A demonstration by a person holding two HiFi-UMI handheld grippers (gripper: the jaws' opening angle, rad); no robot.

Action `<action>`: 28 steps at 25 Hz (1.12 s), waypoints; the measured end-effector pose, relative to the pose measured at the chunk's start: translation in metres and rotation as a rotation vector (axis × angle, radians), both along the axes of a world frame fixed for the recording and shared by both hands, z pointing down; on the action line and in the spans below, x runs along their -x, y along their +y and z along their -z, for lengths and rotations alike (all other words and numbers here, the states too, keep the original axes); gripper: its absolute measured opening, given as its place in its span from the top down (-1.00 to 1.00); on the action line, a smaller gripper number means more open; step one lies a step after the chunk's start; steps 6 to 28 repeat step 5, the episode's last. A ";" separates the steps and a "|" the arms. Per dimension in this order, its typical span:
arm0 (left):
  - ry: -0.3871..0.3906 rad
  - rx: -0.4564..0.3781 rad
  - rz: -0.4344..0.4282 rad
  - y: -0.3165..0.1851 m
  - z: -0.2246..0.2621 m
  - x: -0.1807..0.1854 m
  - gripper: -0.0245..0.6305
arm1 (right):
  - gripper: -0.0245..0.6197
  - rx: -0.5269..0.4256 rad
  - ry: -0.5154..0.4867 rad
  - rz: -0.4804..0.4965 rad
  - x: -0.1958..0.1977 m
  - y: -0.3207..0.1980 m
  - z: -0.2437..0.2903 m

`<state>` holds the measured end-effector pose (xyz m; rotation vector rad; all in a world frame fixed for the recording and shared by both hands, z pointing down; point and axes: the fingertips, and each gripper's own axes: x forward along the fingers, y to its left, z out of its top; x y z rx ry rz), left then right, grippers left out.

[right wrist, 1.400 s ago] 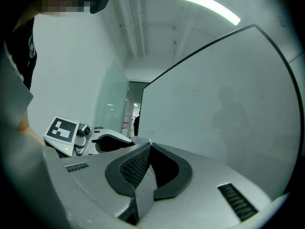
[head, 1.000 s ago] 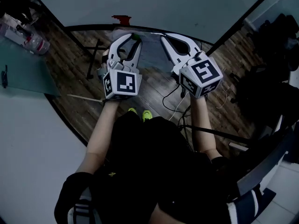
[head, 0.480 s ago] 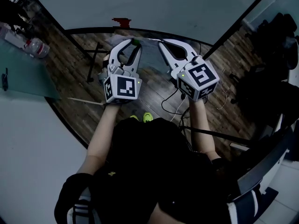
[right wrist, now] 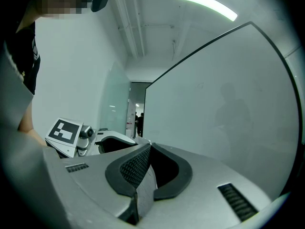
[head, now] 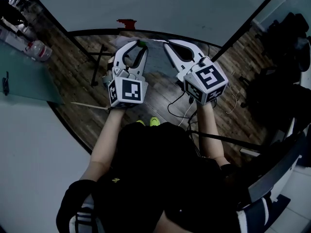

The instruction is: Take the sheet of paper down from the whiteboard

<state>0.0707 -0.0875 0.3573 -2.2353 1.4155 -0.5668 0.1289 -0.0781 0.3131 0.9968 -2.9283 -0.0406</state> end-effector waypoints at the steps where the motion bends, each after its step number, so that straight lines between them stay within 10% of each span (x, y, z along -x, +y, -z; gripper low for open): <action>1: -0.001 0.001 0.001 0.000 -0.001 0.000 0.53 | 0.93 0.000 0.000 0.001 0.000 0.000 -0.001; 28: -0.001 0.002 0.003 0.000 -0.004 -0.001 0.53 | 0.93 0.002 0.002 0.006 -0.001 0.000 -0.003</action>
